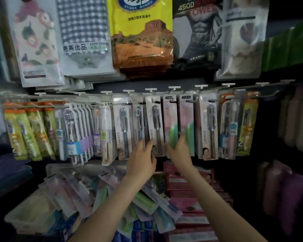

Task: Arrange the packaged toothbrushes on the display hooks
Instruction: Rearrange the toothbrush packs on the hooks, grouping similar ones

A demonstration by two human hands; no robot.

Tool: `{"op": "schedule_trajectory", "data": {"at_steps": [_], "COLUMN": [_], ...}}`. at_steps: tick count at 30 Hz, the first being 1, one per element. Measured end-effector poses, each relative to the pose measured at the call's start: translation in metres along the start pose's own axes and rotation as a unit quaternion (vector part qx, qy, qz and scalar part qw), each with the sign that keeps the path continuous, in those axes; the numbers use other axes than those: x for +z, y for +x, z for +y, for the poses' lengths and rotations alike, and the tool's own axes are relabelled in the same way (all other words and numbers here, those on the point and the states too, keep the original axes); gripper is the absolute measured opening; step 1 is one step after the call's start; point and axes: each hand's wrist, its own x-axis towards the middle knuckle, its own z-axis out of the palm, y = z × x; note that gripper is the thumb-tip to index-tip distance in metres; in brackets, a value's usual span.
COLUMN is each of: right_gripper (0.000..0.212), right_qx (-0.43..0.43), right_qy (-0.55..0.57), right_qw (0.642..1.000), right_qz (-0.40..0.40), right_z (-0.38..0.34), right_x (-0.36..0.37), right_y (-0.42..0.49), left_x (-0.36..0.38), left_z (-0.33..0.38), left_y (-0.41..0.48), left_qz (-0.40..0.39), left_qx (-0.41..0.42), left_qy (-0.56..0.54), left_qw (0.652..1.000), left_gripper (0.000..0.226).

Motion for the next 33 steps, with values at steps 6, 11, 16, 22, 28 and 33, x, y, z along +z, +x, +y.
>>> {"op": "schedule_trajectory", "data": {"at_steps": [6, 11, 16, 22, 28, 33], "right_gripper": [0.063, 0.067, 0.059, 0.07, 0.076, 0.078], "right_qx": [-0.014, -0.026, -0.102, -0.041, -0.004, -0.037], "right_qy": [-0.003, -0.037, -0.118, -0.223, -0.081, -0.174], "right_qw": [0.999, 0.999, 0.982, 0.927, 0.981, 0.973], "right_qz": [0.03, -0.015, 0.105, 0.298, 0.176, 0.148], "right_z": [-0.006, 0.0, 0.0, 0.022, 0.033, 0.029], "right_x": [0.006, 0.002, -0.025, -0.066, -0.082, -0.088], "right_y": [0.02, 0.022, 0.019, 0.023, 0.031, 0.026], "left_x": [-0.002, 0.001, 0.009, 0.022, 0.03, 0.03], "left_z": [-0.007, -0.012, 0.006, 0.035, 0.055, 0.062], "left_y": [0.011, 0.016, 0.024, 0.032, 0.037, 0.037], "left_qz": [0.031, 0.048, 0.039, 0.036, 0.048, 0.049], "left_qx": [0.001, 0.006, 0.023, 0.054, 0.071, 0.072], "left_qy": [0.01, -0.001, -0.019, -0.049, -0.063, -0.068], "left_qw": [0.999, 0.999, 0.999, 0.997, 0.994, 0.994], "left_gripper": [0.057, 0.055, 0.058, 0.058, 0.056, 0.057]}}
